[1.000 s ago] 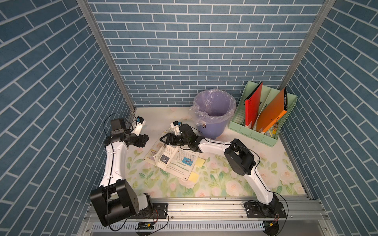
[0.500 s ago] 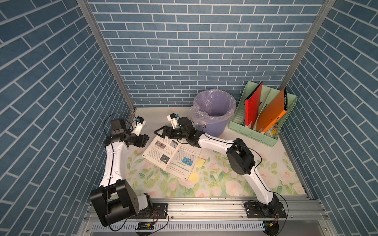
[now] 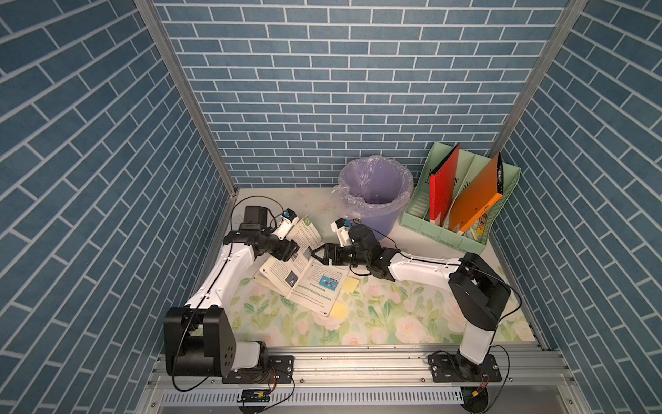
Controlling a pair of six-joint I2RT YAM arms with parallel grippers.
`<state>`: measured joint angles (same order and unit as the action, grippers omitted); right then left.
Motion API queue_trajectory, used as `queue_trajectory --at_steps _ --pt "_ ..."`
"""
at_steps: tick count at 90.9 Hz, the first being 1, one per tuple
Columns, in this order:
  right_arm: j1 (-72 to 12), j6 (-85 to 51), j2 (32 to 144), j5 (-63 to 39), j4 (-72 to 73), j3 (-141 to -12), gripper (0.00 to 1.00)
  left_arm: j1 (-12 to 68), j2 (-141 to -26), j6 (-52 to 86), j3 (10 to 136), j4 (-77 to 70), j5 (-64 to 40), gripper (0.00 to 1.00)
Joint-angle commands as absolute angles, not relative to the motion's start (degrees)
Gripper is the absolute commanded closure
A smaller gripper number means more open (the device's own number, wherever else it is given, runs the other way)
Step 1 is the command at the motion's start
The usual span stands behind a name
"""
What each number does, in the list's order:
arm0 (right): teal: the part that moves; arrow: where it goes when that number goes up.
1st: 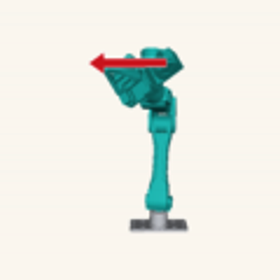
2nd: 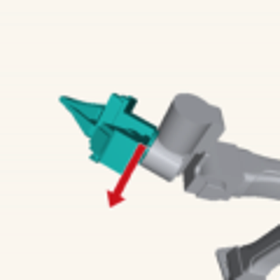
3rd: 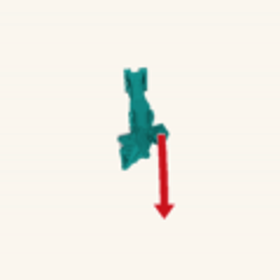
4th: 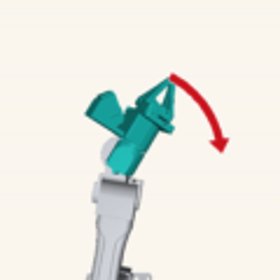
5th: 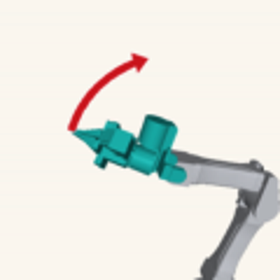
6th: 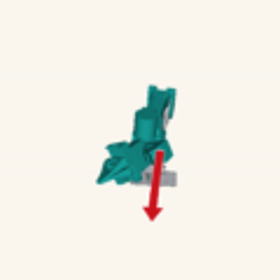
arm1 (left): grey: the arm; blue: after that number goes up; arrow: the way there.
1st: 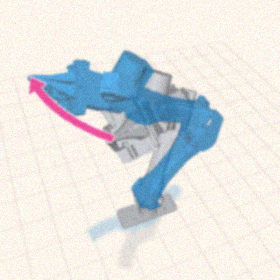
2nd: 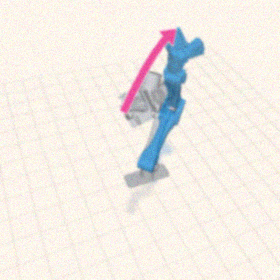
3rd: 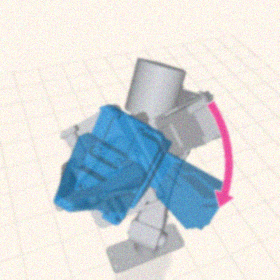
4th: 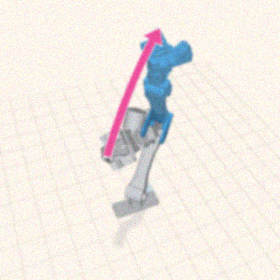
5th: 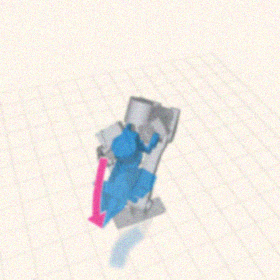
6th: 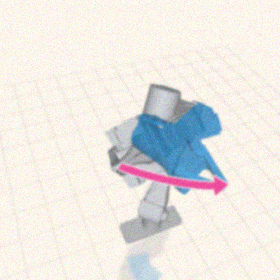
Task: Peel off the used sticky note
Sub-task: Turn the page of the book at the center of the board.
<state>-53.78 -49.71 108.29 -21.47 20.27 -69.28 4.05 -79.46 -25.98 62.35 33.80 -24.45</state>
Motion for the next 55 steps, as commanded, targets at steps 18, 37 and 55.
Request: queue_trajectory --at_steps 18,37,55 --pt "-54.69 -51.62 120.07 -22.32 25.02 -80.41 0.75 4.24 -86.01 -27.88 56.79 24.37 -2.25 0.36" --pt "-54.88 -51.80 128.49 -22.62 22.10 -88.52 0.94 -5.60 -84.56 -28.59 56.13 21.44 -1.96 0.37" --pt "-55.07 -51.31 132.24 -21.46 18.37 -91.96 0.90 -6.32 -83.91 -30.49 51.66 19.32 -0.27 0.37"
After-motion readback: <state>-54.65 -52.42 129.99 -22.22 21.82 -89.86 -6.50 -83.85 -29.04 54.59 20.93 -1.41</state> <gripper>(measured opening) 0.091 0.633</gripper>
